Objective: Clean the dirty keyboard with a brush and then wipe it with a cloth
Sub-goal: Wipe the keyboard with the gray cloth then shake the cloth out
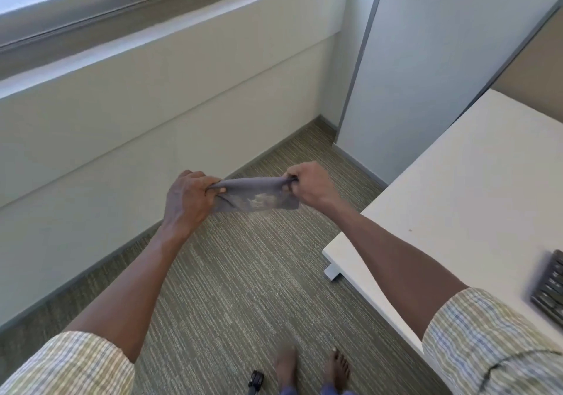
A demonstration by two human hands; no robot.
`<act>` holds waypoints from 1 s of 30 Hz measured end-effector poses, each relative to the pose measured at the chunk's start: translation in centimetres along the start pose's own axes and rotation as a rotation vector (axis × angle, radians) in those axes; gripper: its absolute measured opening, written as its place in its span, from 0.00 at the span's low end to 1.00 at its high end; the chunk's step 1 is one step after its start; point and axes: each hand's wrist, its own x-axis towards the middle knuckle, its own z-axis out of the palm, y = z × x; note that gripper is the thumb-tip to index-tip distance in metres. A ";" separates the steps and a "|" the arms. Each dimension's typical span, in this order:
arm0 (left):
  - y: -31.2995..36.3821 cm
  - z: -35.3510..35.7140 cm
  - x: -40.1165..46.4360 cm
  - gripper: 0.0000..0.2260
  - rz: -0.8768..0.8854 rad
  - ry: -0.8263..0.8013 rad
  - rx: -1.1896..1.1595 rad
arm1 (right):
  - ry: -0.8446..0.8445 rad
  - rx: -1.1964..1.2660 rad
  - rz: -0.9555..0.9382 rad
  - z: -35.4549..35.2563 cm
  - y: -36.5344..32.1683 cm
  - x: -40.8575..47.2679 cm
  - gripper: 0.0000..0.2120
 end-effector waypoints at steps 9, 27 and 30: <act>0.6 0.4 0.4 0.08 0.060 0.074 0.048 | 0.141 -0.025 0.015 -0.6 1.0 0.6 0.11; 4.5 -2.3 3.9 0.17 0.273 0.041 0.000 | -0.188 0.308 -0.055 -1.3 -2.6 0.7 0.07; 4.4 -1.1 4.1 0.28 -0.168 -0.014 -0.272 | -0.150 0.617 0.080 -1.2 -2.5 -0.2 0.06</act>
